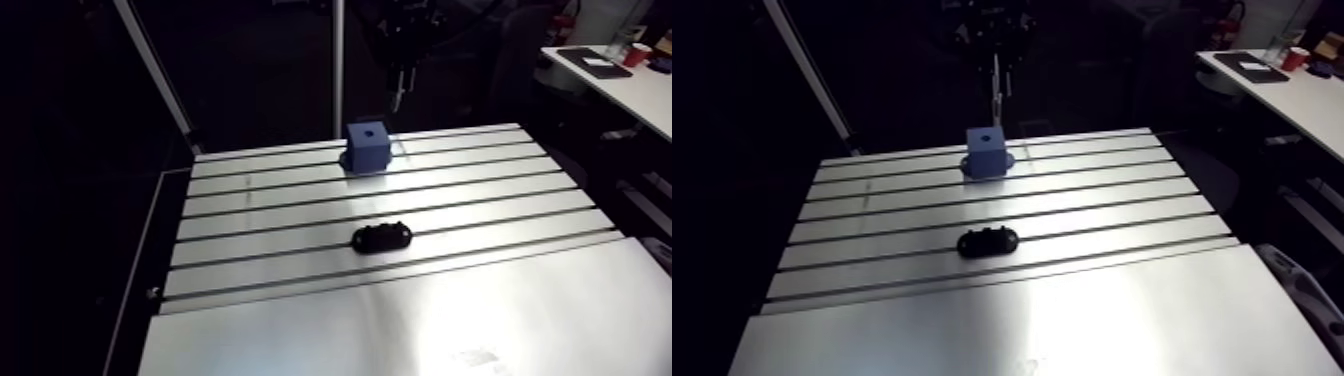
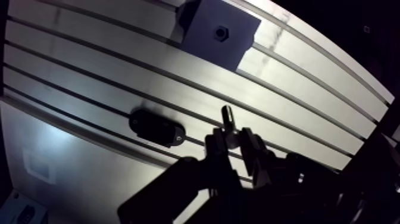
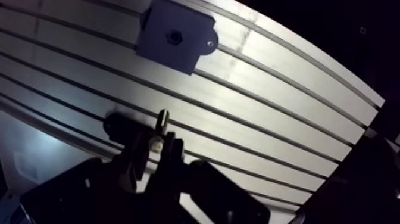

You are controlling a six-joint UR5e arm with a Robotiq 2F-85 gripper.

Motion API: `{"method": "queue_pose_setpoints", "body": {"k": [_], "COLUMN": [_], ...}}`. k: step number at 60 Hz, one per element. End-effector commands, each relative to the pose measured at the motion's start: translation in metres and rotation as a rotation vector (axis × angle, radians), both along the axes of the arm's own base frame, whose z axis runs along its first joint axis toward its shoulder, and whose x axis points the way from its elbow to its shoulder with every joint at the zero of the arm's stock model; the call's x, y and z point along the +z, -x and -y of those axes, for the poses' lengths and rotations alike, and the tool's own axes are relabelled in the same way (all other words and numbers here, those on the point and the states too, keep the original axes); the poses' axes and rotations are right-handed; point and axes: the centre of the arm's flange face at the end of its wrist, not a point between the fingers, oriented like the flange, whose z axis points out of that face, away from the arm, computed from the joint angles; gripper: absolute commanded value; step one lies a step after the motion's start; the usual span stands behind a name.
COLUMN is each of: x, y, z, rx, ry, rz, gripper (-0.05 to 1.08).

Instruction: Pick up the M10 bolt and insert it into the hex recess until seated.

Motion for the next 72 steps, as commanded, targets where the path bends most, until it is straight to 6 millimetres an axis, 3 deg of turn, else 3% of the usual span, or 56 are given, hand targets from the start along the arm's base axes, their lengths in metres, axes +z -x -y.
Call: {"method": "queue_pose_setpoints", "body": {"k": [1, 10, 42, 54, 72], "x": [-0.015, -0.018, -0.027, -0.040, -0.045], "y": [0.006, 0.008, 0.042, 0.053, 0.057], "z": [0.005, 0.006, 0.018, 0.024, 0.027], "rx": [0.054, 0.061, 0.104, 0.122, 0.126], "ry": [0.010, 0.011, 0.009, -0.014, -0.014], "rz": [0.033, 0.034, 0.026, 0.060, 0.064], "gripper": [0.90, 0.90, 0.90, 0.89, 0.90]}}
